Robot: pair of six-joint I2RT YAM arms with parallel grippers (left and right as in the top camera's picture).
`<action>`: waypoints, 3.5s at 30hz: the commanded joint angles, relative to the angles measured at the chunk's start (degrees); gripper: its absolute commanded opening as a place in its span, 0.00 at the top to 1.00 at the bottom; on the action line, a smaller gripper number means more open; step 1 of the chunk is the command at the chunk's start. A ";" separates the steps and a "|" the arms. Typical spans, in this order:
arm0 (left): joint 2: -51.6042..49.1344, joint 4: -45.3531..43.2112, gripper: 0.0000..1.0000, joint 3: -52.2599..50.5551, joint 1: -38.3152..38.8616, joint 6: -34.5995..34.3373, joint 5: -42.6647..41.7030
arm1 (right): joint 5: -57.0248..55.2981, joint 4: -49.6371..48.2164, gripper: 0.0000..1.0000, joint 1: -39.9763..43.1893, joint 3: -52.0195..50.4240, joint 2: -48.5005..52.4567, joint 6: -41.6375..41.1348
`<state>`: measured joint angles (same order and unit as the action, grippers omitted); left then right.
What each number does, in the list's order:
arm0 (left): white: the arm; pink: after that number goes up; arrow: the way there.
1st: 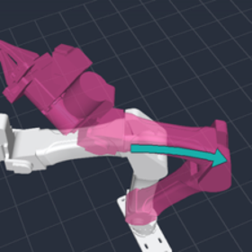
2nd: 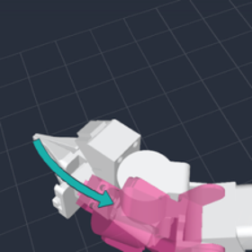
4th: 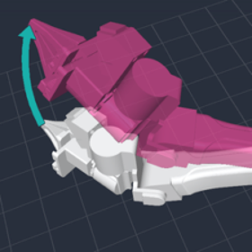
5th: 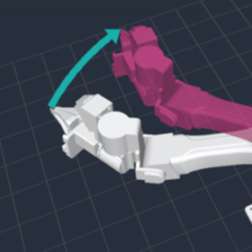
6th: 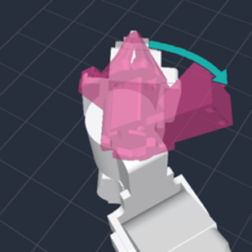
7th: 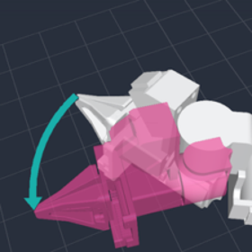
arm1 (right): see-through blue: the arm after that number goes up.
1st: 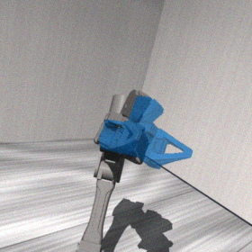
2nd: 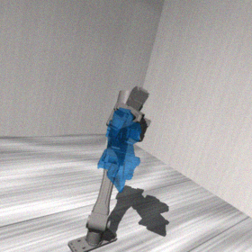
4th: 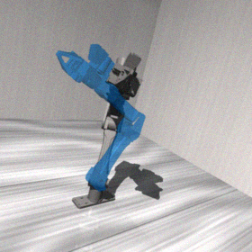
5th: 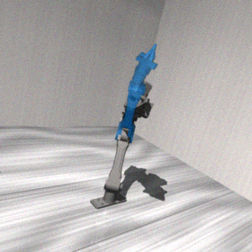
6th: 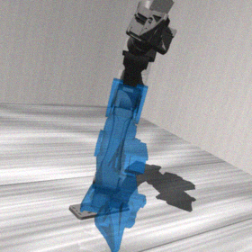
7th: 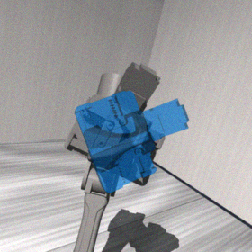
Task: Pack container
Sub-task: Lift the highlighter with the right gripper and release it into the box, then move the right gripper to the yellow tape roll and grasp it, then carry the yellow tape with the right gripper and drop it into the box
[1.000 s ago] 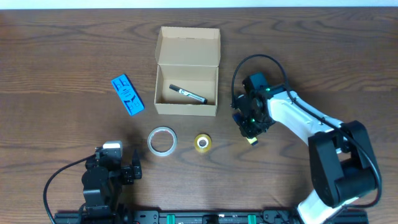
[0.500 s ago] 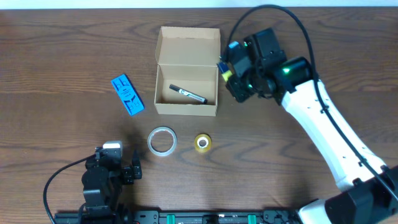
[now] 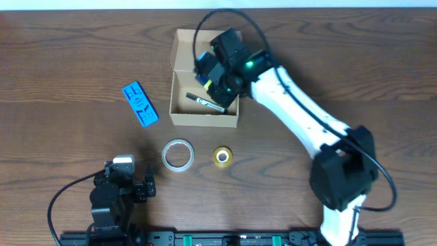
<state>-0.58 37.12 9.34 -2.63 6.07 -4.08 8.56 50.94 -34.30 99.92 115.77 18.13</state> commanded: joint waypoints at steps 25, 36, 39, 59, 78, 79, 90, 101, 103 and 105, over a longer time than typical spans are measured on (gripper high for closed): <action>0.33 0.13 0.05 -0.35 -0.39 0.59 0.02 | -3.10 -7.48 0.35 -1.36 1.73 7.61 8.66; 0.33 0.13 0.05 -0.35 -0.39 0.59 0.02 | -3.85 1.75 0.20 -1.51 7.06 -5.18 -1.53; 0.33 0.13 0.05 -0.35 -0.39 0.59 0.02 | -4.31 6.51 0.16 -1.46 6.73 -10.82 -4.74; 0.33 0.13 0.04 -0.35 -0.39 0.59 0.02 | -10.08 -3.45 0.15 -8.31 -39.39 -36.26 -45.03; 0.33 0.13 0.05 -0.35 -0.39 0.59 0.04 | -16.48 -19.02 0.20 -13.86 -49.79 -27.98 -75.23; 0.33 0.13 0.05 -0.35 -0.39 0.59 0.04 | -15.87 -19.82 0.20 -13.84 -49.79 -26.58 -75.36; 0.33 0.13 0.05 -0.35 -0.39 0.59 0.04 | -12.41 -22.99 0.22 -13.84 -49.79 -18.84 -75.54; 0.33 0.13 0.05 -0.35 -0.39 0.59 0.02 | -11.32 -23.12 0.67 -13.77 -49.77 -15.47 -75.17; 0.33 0.13 0.05 -0.35 -0.39 0.59 0.02 | -11.37 -23.12 0.82 -13.73 -49.77 -15.47 -74.60; 0.33 0.13 0.05 -0.35 -0.39 0.59 0.02 | -11.54 -23.10 0.92 -13.62 -49.66 -15.47 -73.88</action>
<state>-0.58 37.12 9.34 -2.63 6.07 -4.08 -3.40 27.57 -47.24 50.83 98.41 -56.49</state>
